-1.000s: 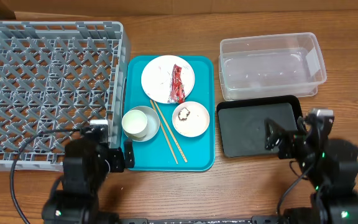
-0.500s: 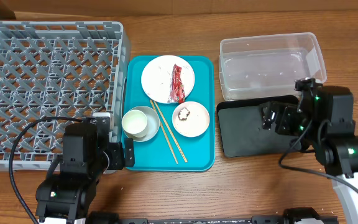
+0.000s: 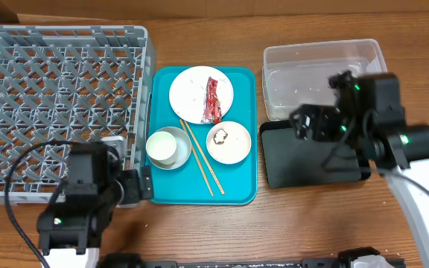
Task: Sort waste into correct bins and load items into the dishwasher
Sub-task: 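Reach the right gripper to the white plate and grasp tissue and red wrapper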
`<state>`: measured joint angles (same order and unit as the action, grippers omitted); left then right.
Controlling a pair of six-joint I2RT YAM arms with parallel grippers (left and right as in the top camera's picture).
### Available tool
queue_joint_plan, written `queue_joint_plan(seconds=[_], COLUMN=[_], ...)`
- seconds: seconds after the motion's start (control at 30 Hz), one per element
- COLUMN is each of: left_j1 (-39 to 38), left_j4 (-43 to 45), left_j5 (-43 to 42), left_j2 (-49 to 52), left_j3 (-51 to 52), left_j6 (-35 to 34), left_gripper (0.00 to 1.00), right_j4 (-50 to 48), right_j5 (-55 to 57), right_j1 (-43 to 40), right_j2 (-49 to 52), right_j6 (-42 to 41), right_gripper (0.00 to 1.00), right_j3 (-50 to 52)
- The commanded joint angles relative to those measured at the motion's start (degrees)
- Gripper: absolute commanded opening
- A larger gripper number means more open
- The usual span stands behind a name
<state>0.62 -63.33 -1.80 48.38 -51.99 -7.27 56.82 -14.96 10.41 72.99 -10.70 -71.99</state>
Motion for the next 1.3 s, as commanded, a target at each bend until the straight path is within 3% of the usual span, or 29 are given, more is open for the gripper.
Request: queue_joint_plan(seconds=[0.0,0.2,0.4,0.77,1.27], left_j1=[5.7,13.9,14.6,14.6,14.6], left_j4=[-1.2,-1.6,-1.0,-0.9,-1.1], left_j5=[-2.8,-8.5,-8.3,-8.3,-8.3], left_j2=[2.3,6.3,8.3,8.3,8.3], left_j3=[-4.9,-6.7,-6.7,-6.7,-6.7], left_j6=[2.5,2.6,2.6,2.6,2.6], left_gripper=[1.00,1.00,1.00,1.00,1.00], right_j4=[0.9,1.4,-3.4,-19.1,-27.3], right_j5=[1.6,6.5,12.1,27.3,26.0], right_j1=[4.0,11.2,17.6,27.1,27.8], right_j2=[5.9,16.9,25.9,39.3,54.4], right_j6=[0.2,-0.3,-1.7,-7.9,-17.3], right_gripper=[1.00,1.00,1.00,1.00,1.00], right_j3=[-8.8,-20.8,-27.6,-28.2,-28.2])
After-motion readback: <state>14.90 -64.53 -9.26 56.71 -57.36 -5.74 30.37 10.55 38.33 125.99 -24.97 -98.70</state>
